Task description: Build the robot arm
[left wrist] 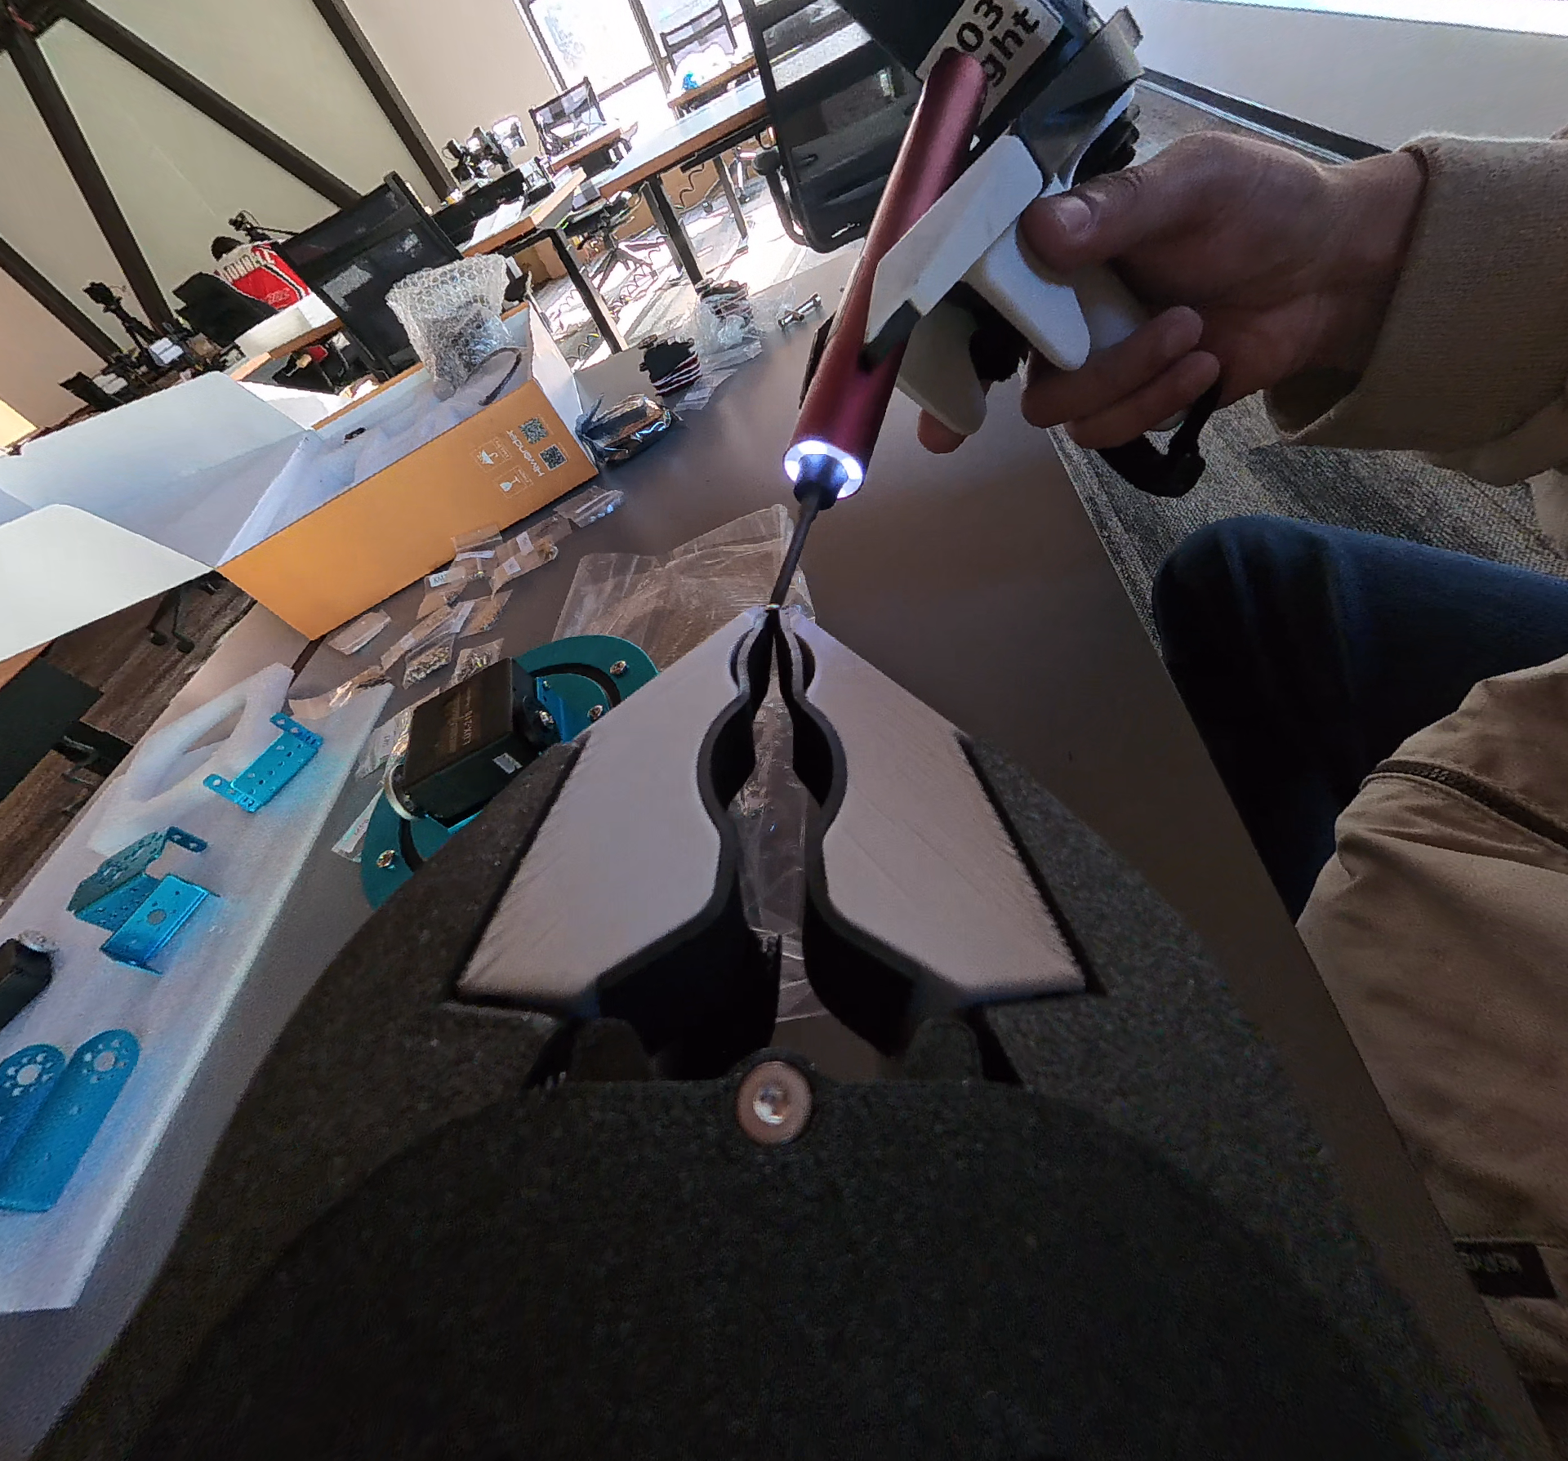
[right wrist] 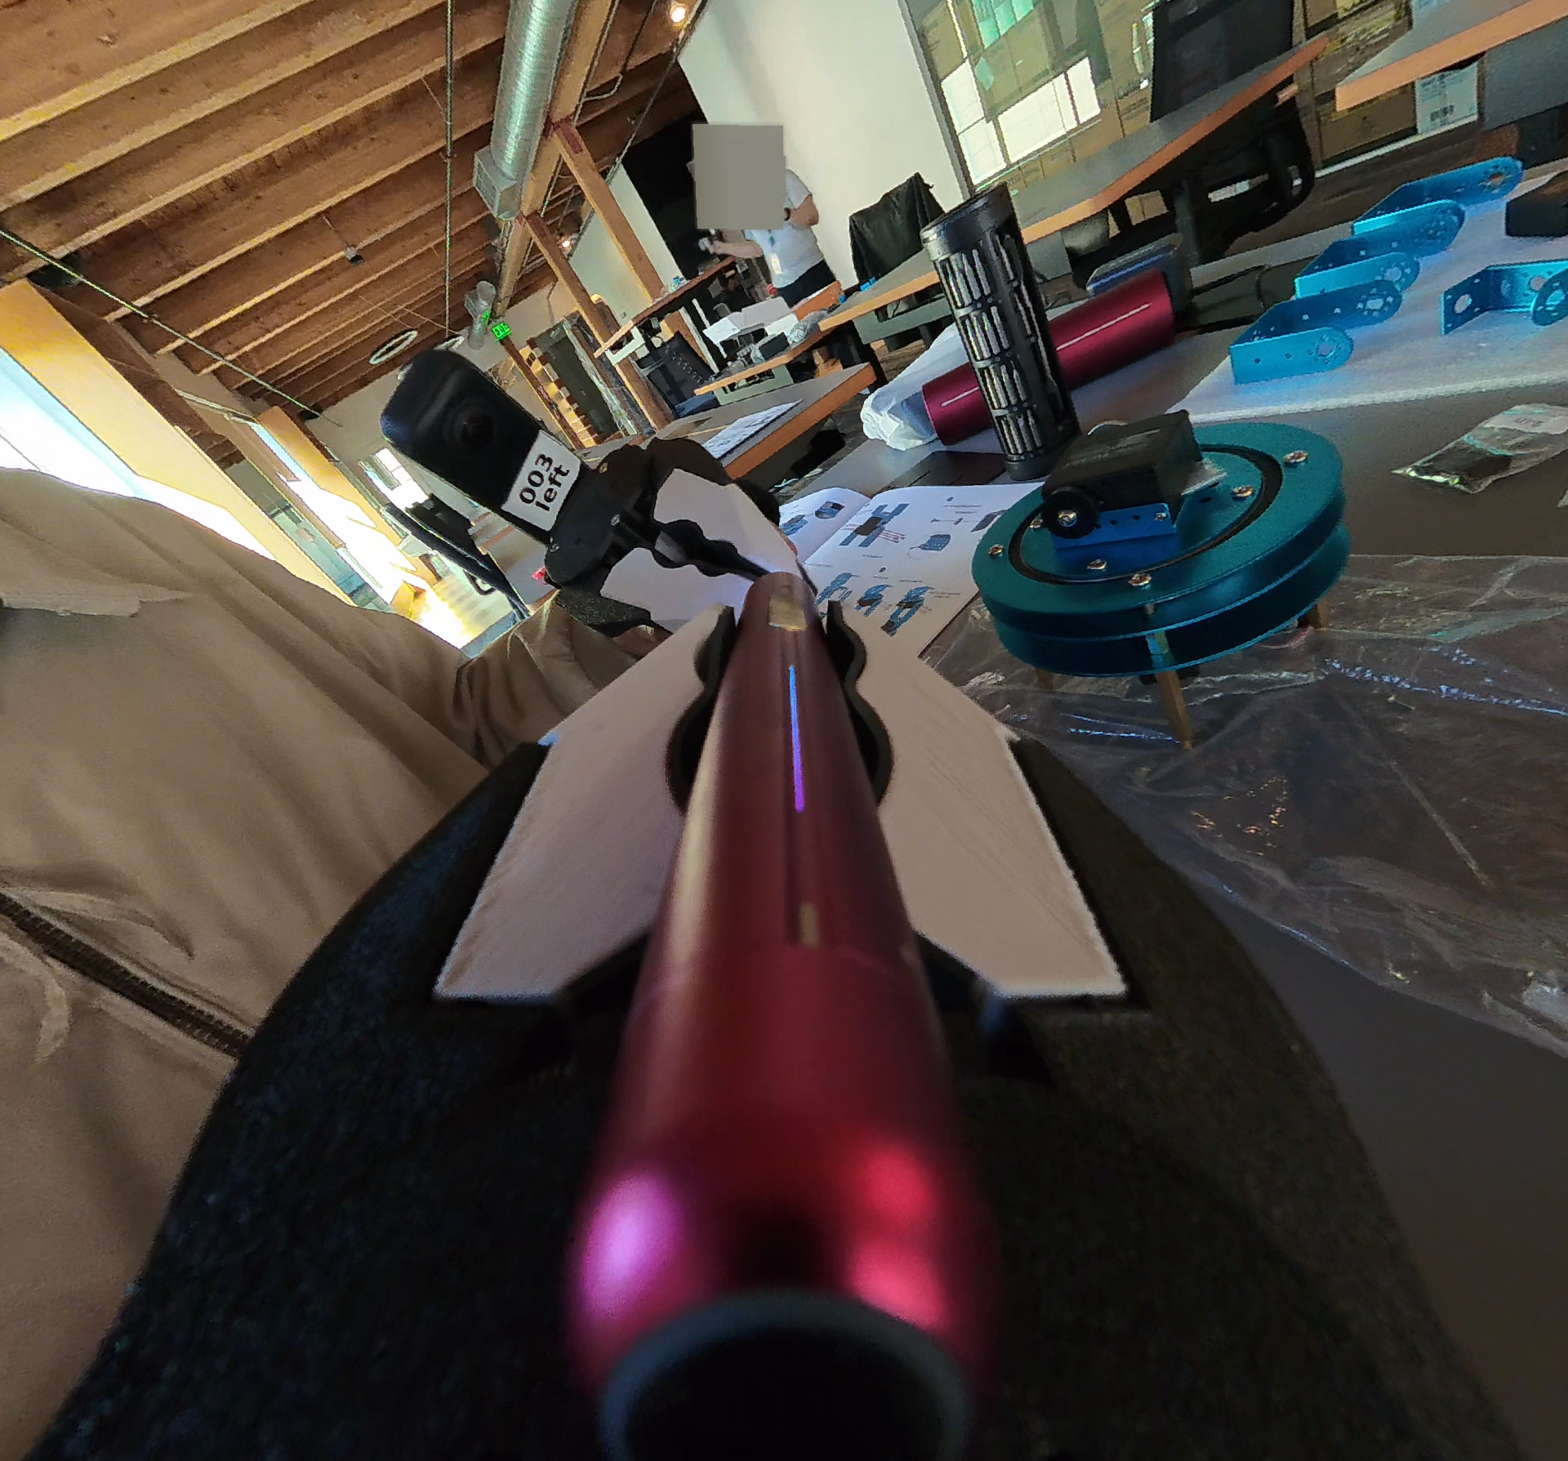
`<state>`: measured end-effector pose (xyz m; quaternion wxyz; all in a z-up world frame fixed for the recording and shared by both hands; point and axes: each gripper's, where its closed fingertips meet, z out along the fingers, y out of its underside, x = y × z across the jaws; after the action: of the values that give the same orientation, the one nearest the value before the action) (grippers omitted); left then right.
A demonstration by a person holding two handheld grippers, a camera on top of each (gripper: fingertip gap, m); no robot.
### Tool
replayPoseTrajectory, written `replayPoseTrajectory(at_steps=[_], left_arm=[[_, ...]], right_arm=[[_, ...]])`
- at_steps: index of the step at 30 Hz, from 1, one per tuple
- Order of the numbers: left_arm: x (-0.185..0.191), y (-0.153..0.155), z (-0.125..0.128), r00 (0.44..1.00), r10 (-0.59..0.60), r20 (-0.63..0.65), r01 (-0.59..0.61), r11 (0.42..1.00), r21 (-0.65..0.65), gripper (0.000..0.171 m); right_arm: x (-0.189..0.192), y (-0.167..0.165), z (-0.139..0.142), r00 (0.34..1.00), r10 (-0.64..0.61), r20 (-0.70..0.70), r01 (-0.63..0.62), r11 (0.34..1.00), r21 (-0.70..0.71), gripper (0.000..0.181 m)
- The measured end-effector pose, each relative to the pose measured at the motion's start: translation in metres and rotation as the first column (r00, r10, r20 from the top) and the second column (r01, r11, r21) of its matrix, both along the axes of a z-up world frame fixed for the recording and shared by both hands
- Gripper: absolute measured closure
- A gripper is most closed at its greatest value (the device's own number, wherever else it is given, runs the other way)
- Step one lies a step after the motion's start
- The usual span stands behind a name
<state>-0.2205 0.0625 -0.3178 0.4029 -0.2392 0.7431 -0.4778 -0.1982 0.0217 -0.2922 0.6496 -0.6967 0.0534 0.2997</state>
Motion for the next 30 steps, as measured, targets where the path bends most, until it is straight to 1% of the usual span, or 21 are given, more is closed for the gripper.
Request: replayPoseTrajectory(at_steps=[2, 6, 12, 14, 16, 19, 21, 24, 25, 30], left_arm=[[0.001, -0.001, -0.001, 1.000, 0.001, -0.002, -0.001, 1.000, 0.009, 0.171], [0.001, -0.001, -0.003, 1.000, -0.001, -0.010, 0.001, 1.000, 0.012, 0.171], [0.001, -0.001, -0.005, 1.000, -0.002, -0.018, 0.002, 1.000, 0.019, 0.171], [0.000, -0.001, -0.008, 1.000, -0.010, -0.023, 0.011, 0.999, 0.036, 0.171], [-0.003, -0.003, -0.012, 0.999, -0.025, -0.030, 0.027, 0.997, 0.069, 0.171], [-0.007, -0.006, -0.020, 0.997, -0.048, -0.053, 0.056, 0.986, 0.158, 0.171], [-0.013, -0.009, -0.028, 0.992, -0.076, -0.096, 0.096, 0.970, 0.224, 0.171], [-0.019, -0.012, -0.037, 0.984, -0.094, -0.153, 0.137, 0.943, 0.303, 0.171], [-0.019, -0.013, -0.037, 0.983, -0.092, -0.161, 0.139, 0.939, 0.315, 0.171], [-0.018, -0.019, -0.035, 0.982, -0.084, -0.171, 0.138, 0.932, 0.336, 0.171]], right_arm=[[0.000, -0.001, 0.001, 1.000, -0.007, 0.026, 0.007, 1.000, 0.002, 0.161], [0.000, -0.002, 0.003, 1.000, -0.007, 0.030, 0.007, 1.000, -0.001, 0.161], [-0.002, 0.000, -0.001, 1.000, 0.005, 0.023, -0.005, 1.000, -0.021, 0.161], [-0.003, -0.001, -0.002, 0.999, 0.008, 0.041, -0.007, 1.000, -0.028, 0.161], [-0.005, -0.002, -0.004, 0.996, 0.017, 0.084, -0.013, 0.999, -0.042, 0.161], [-0.012, -0.004, -0.008, 0.977, 0.033, 0.210, -0.020, 0.998, -0.064, 0.161], [-0.020, -0.007, -0.012, 0.949, 0.068, 0.307, -0.045, 0.996, -0.081, 0.161], [-0.029, -0.011, -0.018, 0.886, 0.097, 0.454, -0.073, 0.995, -0.069, 0.161], [-0.029, -0.012, -0.018, 0.876, 0.092, 0.473, -0.075, 0.996, -0.056, 0.161], [-0.028, -0.021, -0.019, 0.885, 0.056, 0.461, -0.066, 0.998, 0.006, 0.161]])
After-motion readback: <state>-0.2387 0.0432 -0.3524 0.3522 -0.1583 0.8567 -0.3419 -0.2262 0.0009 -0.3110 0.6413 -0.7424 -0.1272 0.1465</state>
